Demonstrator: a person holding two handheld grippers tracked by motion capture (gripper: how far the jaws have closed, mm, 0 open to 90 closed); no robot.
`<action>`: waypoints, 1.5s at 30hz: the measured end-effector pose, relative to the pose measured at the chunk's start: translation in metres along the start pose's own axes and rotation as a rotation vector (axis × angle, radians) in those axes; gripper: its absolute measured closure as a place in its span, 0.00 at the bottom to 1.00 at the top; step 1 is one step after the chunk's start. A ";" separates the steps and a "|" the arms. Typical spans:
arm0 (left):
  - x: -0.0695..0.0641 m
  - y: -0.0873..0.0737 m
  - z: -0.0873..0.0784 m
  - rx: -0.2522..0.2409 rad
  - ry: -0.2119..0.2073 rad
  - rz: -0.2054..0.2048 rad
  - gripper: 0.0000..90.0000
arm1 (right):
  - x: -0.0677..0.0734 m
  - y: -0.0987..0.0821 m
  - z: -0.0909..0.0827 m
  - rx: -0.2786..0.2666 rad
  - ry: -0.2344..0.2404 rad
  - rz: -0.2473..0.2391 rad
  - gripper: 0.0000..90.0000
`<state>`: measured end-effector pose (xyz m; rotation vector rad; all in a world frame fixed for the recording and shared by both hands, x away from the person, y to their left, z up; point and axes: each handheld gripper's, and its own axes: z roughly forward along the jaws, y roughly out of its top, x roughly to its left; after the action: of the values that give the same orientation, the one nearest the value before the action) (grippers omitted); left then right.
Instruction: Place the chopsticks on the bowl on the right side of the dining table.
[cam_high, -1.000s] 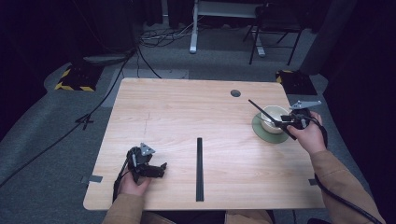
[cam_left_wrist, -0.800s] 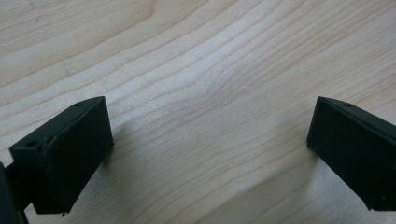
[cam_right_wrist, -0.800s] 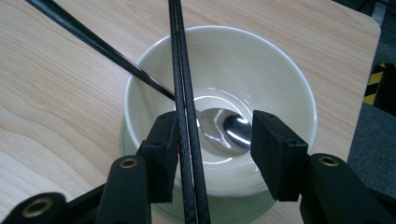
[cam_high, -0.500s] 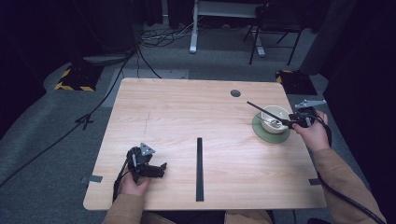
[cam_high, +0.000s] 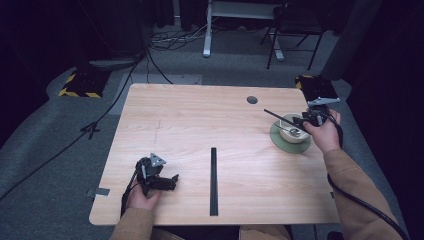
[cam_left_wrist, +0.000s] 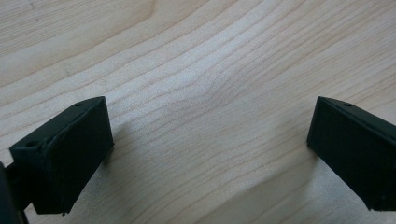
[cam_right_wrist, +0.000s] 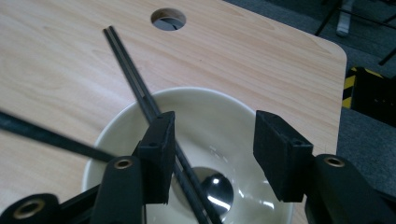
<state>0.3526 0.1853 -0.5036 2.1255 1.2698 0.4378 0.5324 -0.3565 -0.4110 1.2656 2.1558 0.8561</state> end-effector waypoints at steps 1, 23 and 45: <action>0.000 0.000 0.000 0.000 0.000 0.000 0.01 | 0.000 0.001 0.003 -0.001 0.000 0.009 0.54; 0.000 0.001 0.000 0.001 -0.001 -0.002 0.01 | 0.010 0.006 0.011 -0.010 0.009 0.011 0.51; 0.000 0.001 0.001 -0.001 0.000 -0.006 0.01 | -0.008 -0.037 -0.026 0.019 -0.048 -0.055 0.46</action>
<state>0.3533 0.1845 -0.5038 2.1203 1.2760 0.4356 0.4967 -0.3841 -0.4189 1.2175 2.1557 0.7768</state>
